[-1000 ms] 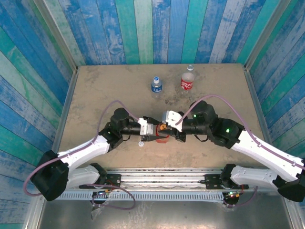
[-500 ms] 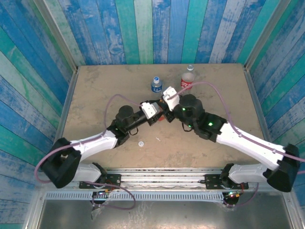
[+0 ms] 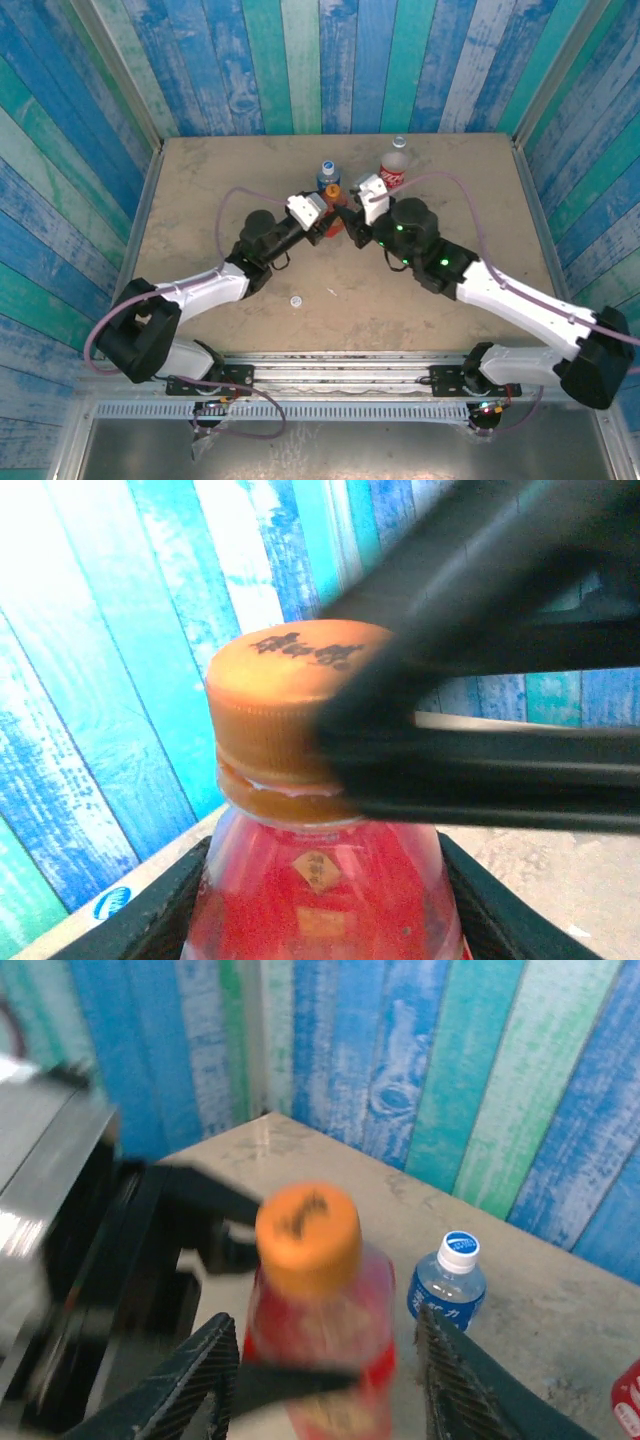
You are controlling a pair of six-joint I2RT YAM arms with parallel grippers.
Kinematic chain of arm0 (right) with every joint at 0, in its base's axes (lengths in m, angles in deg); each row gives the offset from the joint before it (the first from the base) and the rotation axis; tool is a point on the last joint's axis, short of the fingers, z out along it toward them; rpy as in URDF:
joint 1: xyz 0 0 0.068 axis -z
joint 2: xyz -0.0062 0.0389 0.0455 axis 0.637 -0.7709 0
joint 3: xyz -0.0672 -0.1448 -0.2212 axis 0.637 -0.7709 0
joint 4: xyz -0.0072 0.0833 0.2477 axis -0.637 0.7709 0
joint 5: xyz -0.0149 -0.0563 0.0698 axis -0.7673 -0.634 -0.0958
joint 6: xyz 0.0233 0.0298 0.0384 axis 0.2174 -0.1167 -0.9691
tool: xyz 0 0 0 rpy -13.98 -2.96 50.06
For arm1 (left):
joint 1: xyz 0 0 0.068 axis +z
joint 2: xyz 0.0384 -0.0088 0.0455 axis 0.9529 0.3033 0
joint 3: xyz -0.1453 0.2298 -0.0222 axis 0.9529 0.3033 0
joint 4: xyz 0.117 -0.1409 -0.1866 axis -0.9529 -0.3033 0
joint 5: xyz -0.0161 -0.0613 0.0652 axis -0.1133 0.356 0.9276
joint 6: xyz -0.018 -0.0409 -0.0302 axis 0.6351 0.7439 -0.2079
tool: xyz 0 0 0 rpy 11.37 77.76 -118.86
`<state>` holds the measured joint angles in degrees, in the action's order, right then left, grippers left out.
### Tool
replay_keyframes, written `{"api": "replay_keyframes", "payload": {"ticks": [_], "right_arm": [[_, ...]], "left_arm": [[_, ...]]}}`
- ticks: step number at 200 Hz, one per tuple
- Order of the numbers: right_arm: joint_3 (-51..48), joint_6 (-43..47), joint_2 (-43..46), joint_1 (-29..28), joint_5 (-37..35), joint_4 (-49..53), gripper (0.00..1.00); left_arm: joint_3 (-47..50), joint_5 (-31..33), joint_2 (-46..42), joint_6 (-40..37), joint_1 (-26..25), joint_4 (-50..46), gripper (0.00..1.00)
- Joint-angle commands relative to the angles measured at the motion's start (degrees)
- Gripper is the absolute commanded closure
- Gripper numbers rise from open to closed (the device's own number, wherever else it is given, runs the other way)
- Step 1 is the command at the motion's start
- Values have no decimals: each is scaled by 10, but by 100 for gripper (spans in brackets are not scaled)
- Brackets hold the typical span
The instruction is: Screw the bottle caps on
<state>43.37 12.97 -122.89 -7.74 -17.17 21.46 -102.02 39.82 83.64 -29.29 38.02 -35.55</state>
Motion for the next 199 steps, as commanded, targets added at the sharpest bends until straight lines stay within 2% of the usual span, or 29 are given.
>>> {"api": "replay_keyframes", "payload": {"ticks": [1, 13, 29, 48, 73, 102, 117, 148, 163, 172, 199], "right_arm": [[-7, 79, 57, 15, 190, 38, 44], [1, 115, 73, 16, 237, 87, 42], [18, 143, 82, 16, 260, 146, 41], [36, 160, 80, 17, 279, 185, 41], [48, 173, 68, 16, 293, 197, 41], [62, 183, 47, 16, 275, 213, 41], [68, 183, 35, 16, 271, 218, 53], [82, 184, 16, 16, 277, 232, 72], [83, 187, 17, 17, 281, 231, 86], [83, 184, 19, 17, 280, 228, 90], [59, 143, 40, 19, 273, 165, 91]], "left_arm": [[-1, -169, -51, -42, 20, -47, 52], [-12, -240, -63, -88, 21, -109, 52], [-32, -316, -65, -134, 21, -192, 52], [-55, -378, -83, -173, 22, -260, 52], [-60, -416, -88, -185, 20, -277, 52], [-60, -427, -92, -190, 19, -281, 52], [-61, -432, -92, -194, 16, -284, 51], [-56, -432, -97, -189, 16, -276, 50], [-50, -423, -97, -169, 16, -252, 49], [-46, -412, -96, -152, 16, -233, 42], [-21, -390, -99, -107, 16, -156, 22]]}}
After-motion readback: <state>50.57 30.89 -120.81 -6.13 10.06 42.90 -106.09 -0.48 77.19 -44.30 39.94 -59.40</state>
